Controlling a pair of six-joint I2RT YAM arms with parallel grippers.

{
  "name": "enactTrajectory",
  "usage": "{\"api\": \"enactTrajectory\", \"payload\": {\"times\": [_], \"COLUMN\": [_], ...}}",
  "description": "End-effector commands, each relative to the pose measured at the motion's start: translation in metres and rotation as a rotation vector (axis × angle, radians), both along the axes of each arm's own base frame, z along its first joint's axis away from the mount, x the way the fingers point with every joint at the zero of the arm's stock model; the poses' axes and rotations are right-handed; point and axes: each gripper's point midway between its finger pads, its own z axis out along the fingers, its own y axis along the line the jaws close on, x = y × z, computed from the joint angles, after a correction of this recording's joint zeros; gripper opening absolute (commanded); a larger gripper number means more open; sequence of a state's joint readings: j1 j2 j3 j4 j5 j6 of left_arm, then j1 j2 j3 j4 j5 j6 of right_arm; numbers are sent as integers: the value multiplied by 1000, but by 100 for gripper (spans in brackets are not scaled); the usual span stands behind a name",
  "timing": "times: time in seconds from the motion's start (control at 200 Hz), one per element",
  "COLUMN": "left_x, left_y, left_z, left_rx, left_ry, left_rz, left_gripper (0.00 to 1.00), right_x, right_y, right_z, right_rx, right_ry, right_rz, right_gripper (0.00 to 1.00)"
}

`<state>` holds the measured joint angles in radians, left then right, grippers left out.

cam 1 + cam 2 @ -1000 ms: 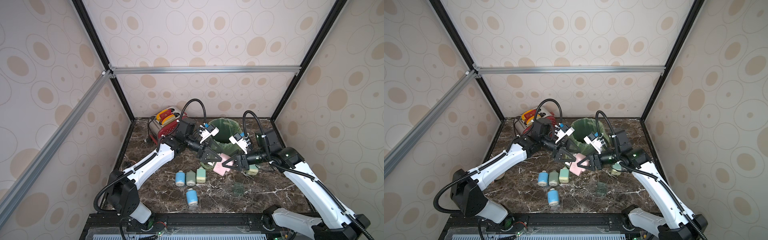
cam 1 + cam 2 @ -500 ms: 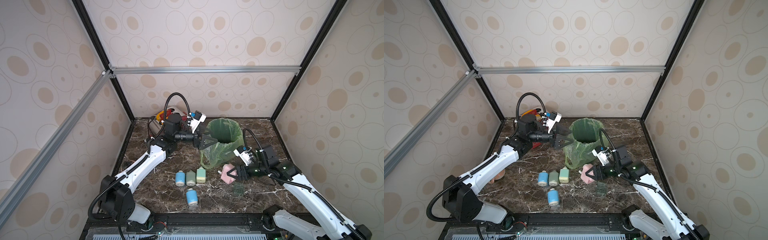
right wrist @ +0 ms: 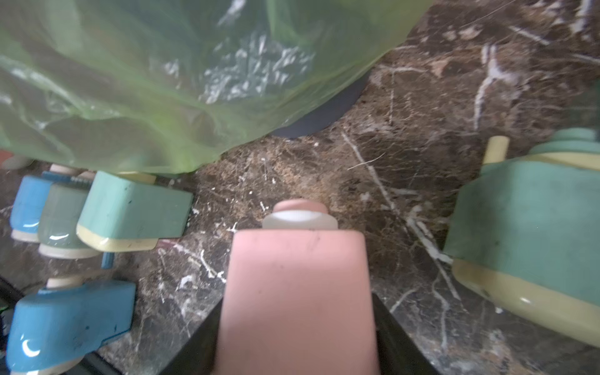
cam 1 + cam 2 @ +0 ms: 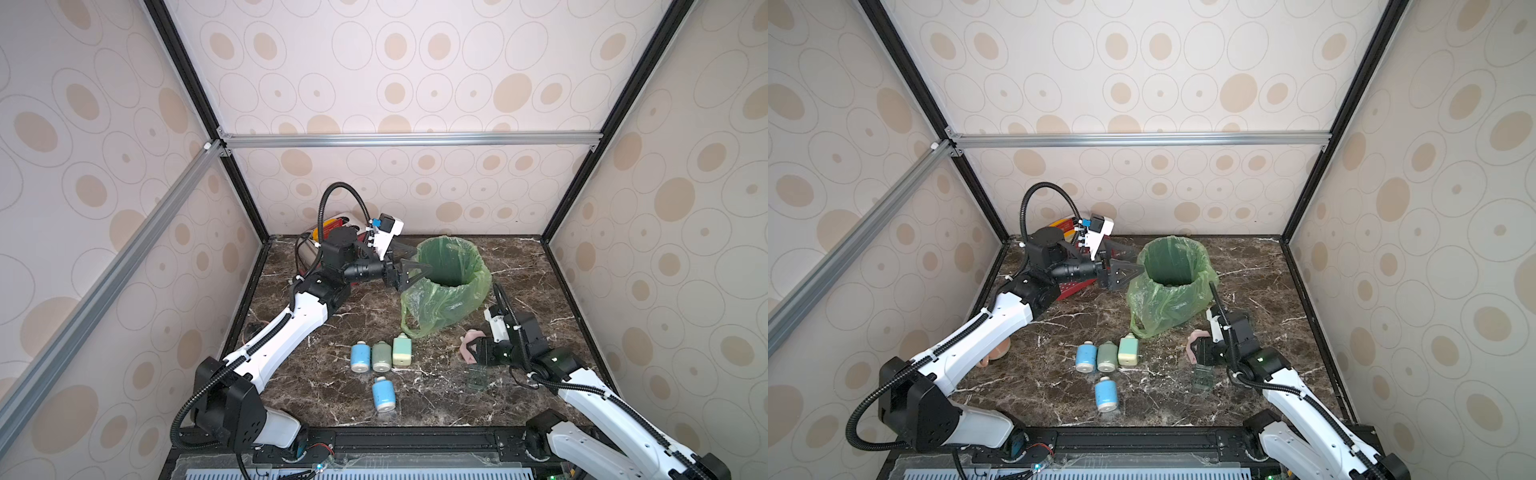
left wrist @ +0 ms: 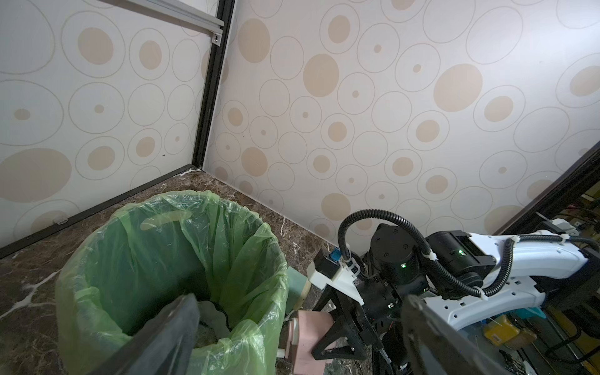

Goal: Take out the pencil sharpener tray and clean the shavings
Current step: Place the pencil sharpener at the center of the board.

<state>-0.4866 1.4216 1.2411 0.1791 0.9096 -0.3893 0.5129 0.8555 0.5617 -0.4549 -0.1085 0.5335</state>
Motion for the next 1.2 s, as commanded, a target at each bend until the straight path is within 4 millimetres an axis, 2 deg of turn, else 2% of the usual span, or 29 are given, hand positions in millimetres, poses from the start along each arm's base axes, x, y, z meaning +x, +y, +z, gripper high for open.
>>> {"api": "enactTrajectory", "payload": {"times": [0.0, 0.22, 0.356, 0.496, 0.666, 1.037, 1.197], "left_x": [0, 2, 2, 1, 2, 6, 8], "left_y": [4, 6, 7, 7, 7, 5, 5], "left_z": [26, 29, 26, 24, 21, 10, 4], "left_rx": [-45, -58, -61, -58, -55, -46, -42], "left_ry": [-54, -56, -55, -54, -53, -37, -29], "left_rz": [10, 10, 13, 9, 15, 16, 21], "left_gripper": [99, 99, 99, 99, 99, 99, 99], "right_x": [15, 19, 25, 28, 26, 22, 23], "right_y": [-17, -20, -22, -26, -30, -29, -25], "right_z": [0, -12, -18, -24, -34, -37, -25], "right_rx": [-51, -81, -106, -141, -160, -145, -111], "right_ry": [-55, -50, -55, -56, -36, -36, -62], "right_rz": [-111, -126, -137, -150, -162, -155, -147], "right_gripper": [3, 22, 26, 34, 58, 71, 76]}}
